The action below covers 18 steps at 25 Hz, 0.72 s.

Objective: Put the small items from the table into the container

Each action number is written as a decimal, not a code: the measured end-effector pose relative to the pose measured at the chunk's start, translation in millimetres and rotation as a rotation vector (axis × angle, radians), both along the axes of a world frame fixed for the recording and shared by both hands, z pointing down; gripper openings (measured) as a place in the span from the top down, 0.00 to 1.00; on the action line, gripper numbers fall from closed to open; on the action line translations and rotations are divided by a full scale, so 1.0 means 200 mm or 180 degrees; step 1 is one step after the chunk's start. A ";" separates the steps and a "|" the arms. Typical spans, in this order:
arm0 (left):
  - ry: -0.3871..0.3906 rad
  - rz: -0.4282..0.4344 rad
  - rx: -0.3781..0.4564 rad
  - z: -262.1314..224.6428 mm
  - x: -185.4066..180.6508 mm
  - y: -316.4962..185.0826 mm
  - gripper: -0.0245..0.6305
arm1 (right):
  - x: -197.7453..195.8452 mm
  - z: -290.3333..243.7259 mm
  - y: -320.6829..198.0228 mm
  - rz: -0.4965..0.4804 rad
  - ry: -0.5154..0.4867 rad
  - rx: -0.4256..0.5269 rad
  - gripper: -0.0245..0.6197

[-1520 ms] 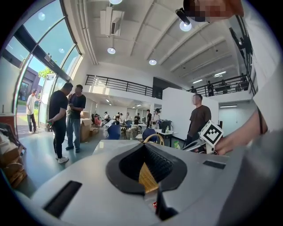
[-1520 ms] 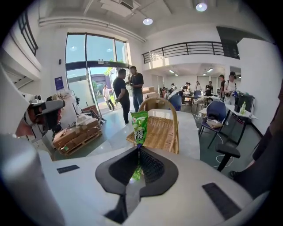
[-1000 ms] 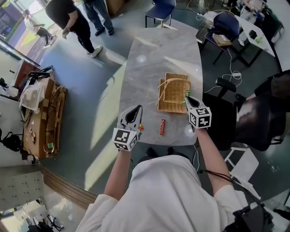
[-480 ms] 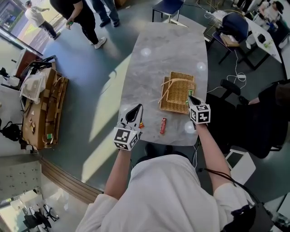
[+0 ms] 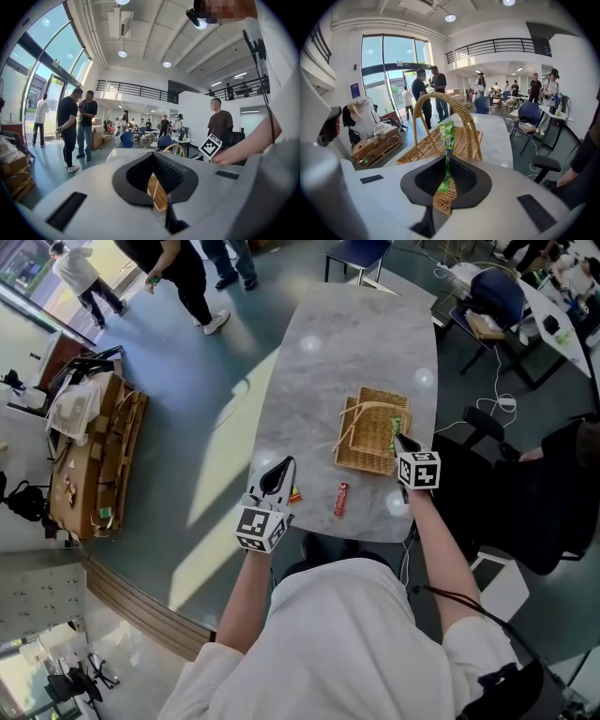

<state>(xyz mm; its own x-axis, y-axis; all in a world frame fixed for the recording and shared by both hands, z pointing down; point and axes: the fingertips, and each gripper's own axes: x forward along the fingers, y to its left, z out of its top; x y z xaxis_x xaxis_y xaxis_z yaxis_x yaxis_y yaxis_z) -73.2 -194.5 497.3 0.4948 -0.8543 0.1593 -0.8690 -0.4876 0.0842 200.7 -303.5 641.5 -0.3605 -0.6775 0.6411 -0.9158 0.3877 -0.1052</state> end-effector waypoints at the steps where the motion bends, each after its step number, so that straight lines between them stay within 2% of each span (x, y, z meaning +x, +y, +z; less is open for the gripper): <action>1: -0.0001 -0.0005 0.0002 0.00 0.00 0.00 0.95 | 0.01 0.00 0.00 0.0017 0.0005 -0.0001 0.92; 5: -0.0004 -0.0010 0.0022 -0.02 -0.02 -0.01 0.95 | -0.01 0.00 -0.01 -0.0012 0.0034 -0.0014 0.85; 18: -0.0005 0.0056 0.0025 -0.01 0.00 0.00 0.95 | -0.06 -0.07 0.04 -0.0105 0.0027 0.0107 0.85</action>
<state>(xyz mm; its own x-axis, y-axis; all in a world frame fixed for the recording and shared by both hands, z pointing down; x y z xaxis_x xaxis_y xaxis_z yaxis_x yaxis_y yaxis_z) -74.0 -193.6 495.1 0.5095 -0.8466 0.1535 -0.8604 -0.5035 0.0790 188.1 -295.2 627.4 -0.3777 -0.6865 0.6213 -0.9032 0.4210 -0.0839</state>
